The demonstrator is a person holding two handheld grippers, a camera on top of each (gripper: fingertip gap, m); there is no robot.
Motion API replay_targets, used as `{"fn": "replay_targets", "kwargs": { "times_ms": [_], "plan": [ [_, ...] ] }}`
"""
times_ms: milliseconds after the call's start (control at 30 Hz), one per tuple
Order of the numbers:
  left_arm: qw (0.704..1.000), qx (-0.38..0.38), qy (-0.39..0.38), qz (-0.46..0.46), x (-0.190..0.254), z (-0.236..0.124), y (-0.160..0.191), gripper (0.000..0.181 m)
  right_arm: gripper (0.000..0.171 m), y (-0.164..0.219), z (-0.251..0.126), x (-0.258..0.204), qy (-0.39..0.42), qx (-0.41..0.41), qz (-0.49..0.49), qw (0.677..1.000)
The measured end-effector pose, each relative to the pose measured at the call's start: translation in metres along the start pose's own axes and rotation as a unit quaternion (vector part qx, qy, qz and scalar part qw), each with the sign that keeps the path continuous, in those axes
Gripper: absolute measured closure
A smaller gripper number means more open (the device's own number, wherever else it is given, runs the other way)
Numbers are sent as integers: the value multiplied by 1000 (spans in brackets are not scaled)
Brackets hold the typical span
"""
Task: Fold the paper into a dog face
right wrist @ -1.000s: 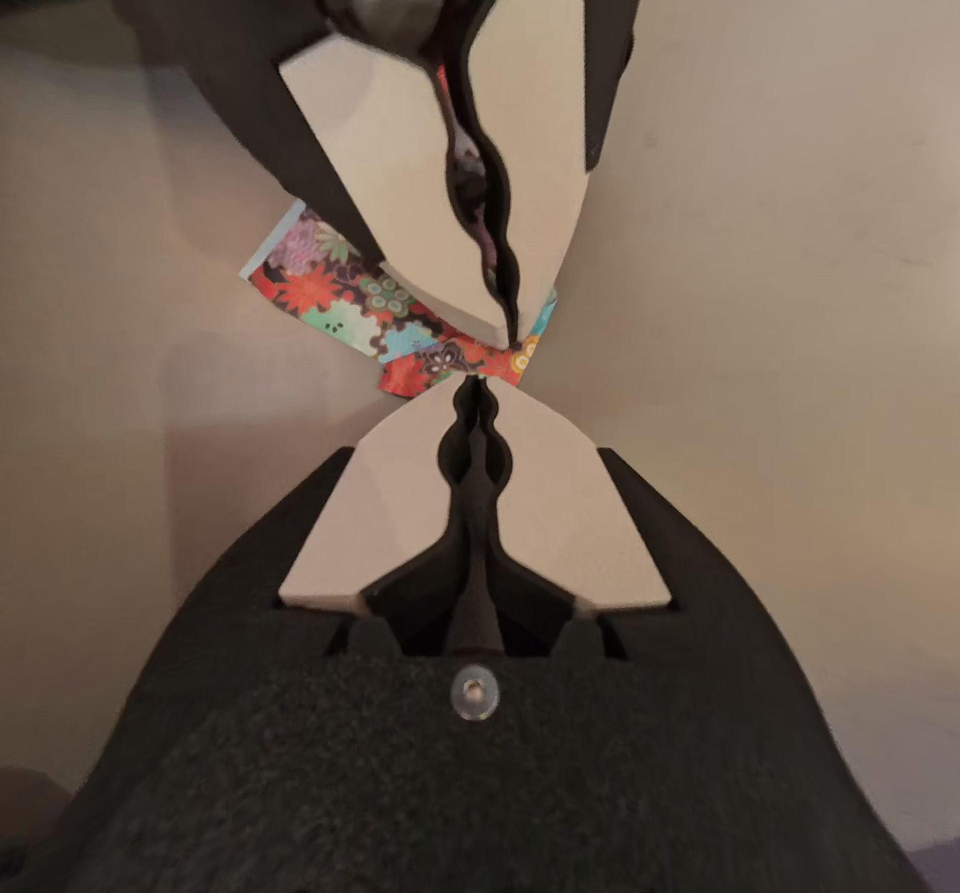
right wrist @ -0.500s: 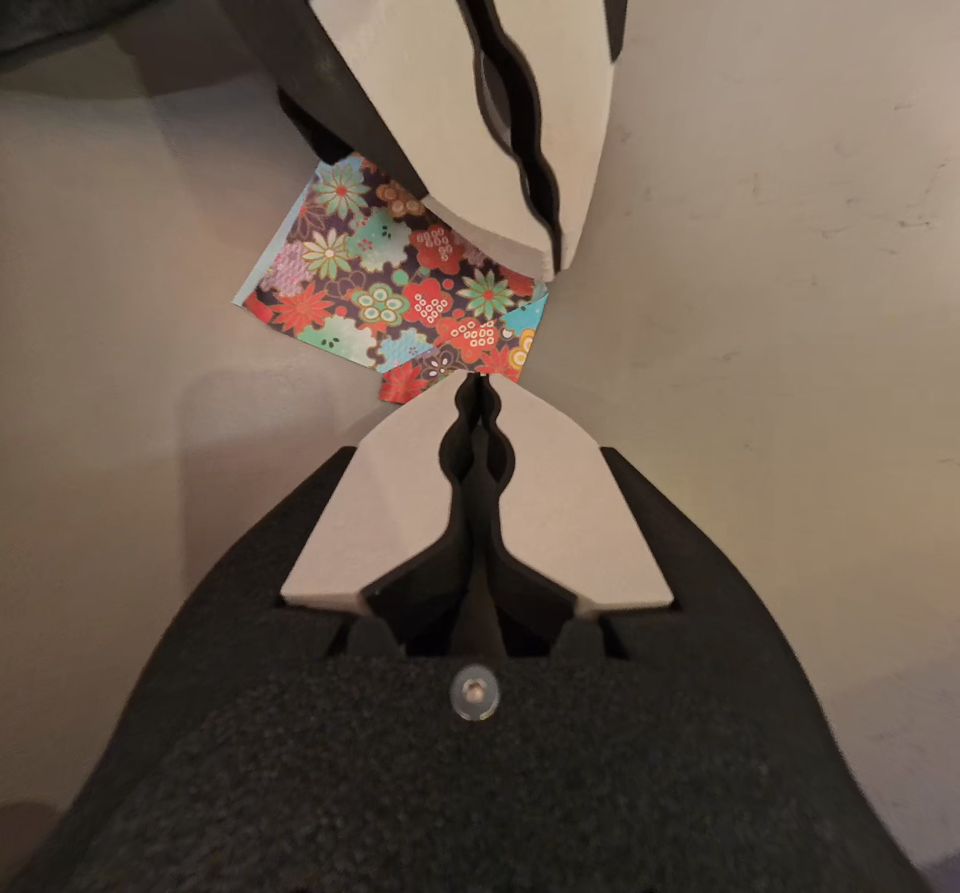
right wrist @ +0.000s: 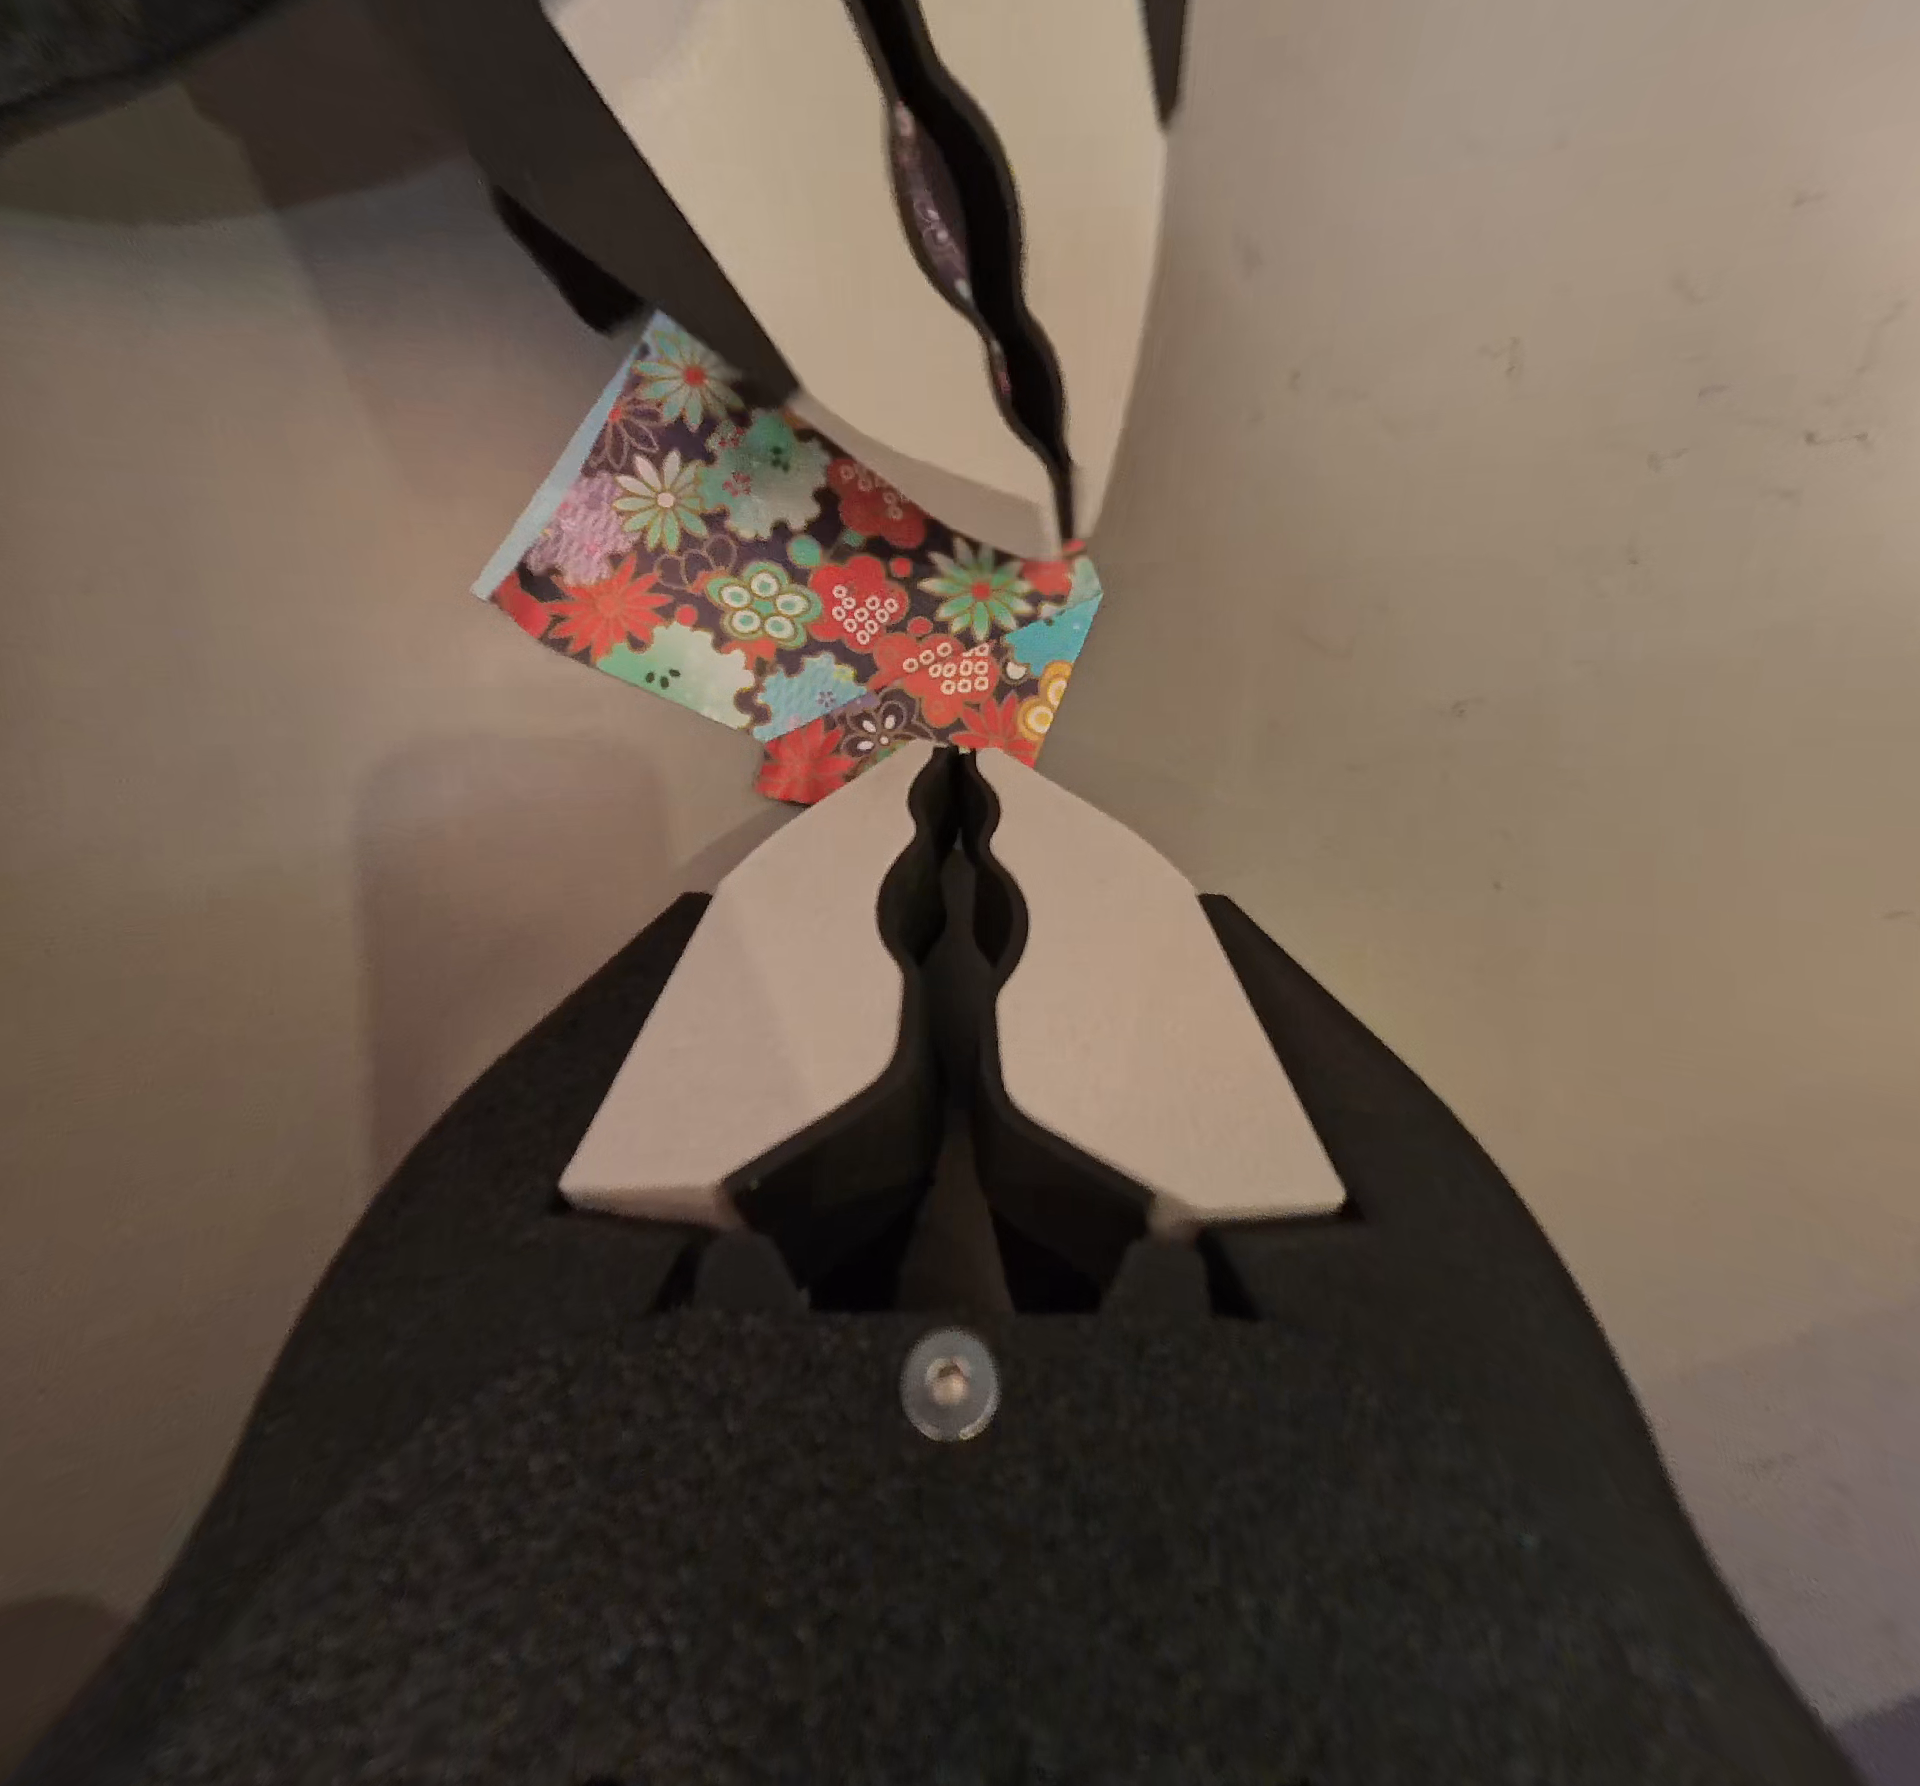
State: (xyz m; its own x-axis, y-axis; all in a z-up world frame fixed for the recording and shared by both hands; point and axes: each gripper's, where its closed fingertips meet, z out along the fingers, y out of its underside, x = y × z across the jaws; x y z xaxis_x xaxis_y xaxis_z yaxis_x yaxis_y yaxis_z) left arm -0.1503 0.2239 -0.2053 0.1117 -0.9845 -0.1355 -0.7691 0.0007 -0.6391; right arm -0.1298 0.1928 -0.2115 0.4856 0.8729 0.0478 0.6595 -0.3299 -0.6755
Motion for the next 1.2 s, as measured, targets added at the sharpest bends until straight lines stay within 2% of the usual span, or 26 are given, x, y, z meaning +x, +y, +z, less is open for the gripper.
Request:
{"fn": "replay_targets", "kwargs": {
  "times_ms": [33,100,167,233,367,567,900,1200],
  "plan": [
    [1000,18,10,-13,4,-9,0,181,171,0,0,0,-4,-1,-1,1000],
    [998,42,21,-34,15,-26,7,175,171,0,0,0,-10,-9,-16,1000],
    [999,32,3,-32,20,-35,26,160,171,-1,0,-1,-20,-26,-37,999],
    [999,18,-10,-28,21,-37,42,155,169,-2,1,-6,-42,-41,-57,997],
    [999,19,3,-44,22,-38,45,156,147,-8,2,-9,-72,-70,-110,989],
    [998,28,19,-52,26,-36,44,166,131,-16,8,-8,-114,-93,-141,979],
    [998,27,20,-55,27,-37,45,166,119,-18,13,-14,-161,-94,-171,967],
    [998,25,15,-54,28,-37,45,166,115,-17,14,-15,-161,-98,-161,969]
  ]
}}
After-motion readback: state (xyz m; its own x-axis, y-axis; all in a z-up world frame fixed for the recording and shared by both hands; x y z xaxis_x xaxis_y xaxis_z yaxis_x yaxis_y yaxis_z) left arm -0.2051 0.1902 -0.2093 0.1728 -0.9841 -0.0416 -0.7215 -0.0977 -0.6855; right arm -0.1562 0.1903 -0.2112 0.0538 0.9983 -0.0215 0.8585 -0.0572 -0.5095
